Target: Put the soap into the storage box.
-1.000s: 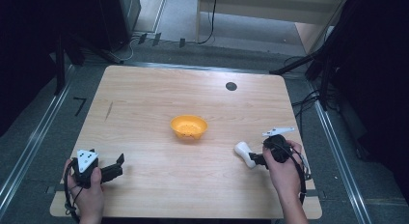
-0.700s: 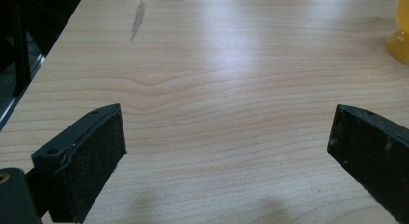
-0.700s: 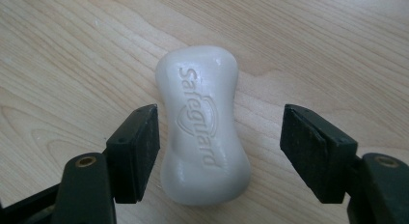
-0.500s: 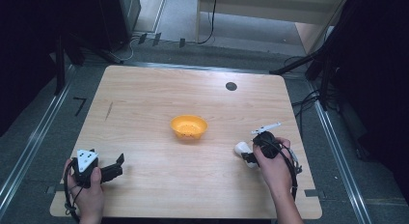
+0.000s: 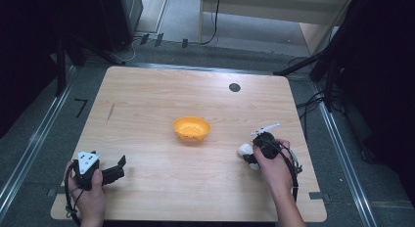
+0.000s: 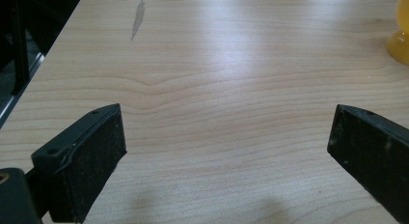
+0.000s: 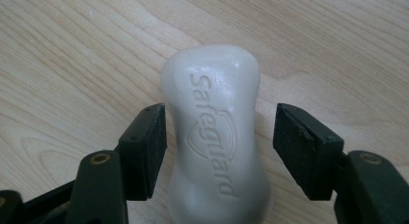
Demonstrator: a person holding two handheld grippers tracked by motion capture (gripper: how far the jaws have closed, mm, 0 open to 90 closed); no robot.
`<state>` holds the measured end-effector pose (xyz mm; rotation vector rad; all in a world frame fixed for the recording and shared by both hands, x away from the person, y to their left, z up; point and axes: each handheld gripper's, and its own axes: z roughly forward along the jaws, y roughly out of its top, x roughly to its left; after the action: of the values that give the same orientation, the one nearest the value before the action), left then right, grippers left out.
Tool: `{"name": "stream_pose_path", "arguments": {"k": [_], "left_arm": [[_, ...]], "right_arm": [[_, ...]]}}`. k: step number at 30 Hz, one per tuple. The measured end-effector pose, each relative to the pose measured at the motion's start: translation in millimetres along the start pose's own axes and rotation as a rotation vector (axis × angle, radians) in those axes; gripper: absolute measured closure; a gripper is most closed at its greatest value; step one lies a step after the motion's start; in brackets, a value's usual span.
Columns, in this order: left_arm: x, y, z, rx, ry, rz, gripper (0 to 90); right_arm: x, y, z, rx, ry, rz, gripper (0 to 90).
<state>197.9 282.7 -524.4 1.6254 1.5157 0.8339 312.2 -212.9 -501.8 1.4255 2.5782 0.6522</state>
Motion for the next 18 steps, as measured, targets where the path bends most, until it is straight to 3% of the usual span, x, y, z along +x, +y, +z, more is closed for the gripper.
{"name": "stream_pose_path", "arguments": {"k": [14, 18], "left_arm": [[0.1, 0.1, 0.1, -0.001, 0.001, -0.003, 0.0], [0.1, 0.0, -0.1, -0.002, 0.001, -0.002, 0.0]], "right_arm": [[1.3, 1.3, 10.1, 0.036, 0.006, 0.012, 46.4], [3.2, 0.5, 12.4, 0.036, -0.02, -0.001, 47.3]]}}
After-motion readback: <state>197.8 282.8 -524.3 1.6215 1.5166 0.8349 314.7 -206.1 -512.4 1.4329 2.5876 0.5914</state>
